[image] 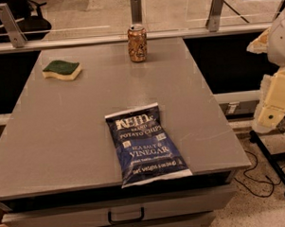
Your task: Knock orange can over
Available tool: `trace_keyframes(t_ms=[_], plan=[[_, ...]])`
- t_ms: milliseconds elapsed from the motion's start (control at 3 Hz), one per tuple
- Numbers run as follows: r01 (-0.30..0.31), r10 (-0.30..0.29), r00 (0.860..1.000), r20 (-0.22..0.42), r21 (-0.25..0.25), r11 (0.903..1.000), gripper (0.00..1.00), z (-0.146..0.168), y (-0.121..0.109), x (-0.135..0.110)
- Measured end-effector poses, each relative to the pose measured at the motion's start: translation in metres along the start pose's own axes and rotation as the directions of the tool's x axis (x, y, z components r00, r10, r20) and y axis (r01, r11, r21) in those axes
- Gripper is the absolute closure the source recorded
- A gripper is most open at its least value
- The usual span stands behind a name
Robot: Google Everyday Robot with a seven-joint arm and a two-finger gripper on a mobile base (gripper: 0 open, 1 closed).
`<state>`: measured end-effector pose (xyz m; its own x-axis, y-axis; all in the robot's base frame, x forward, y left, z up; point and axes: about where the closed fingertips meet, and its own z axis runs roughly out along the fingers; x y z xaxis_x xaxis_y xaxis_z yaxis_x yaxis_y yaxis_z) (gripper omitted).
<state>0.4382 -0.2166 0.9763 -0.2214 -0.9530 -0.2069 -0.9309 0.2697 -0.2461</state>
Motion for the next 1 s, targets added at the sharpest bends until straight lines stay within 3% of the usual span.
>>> trace_keyframes(t_ms=[333,667,1000], plan=[[-0.003,0.003,1.000,0.010,0.008,1.0000,0.00,0.001,-0.004,-0.002],[0.002,-0.004,0.997,0.072,0.026,0.9997,0.00,0.024,-0.037,-0.019],[-0.004,-0.008,0.986,0.164,0.071,0.9975,0.00,0.057,-0.085,-0.055]])
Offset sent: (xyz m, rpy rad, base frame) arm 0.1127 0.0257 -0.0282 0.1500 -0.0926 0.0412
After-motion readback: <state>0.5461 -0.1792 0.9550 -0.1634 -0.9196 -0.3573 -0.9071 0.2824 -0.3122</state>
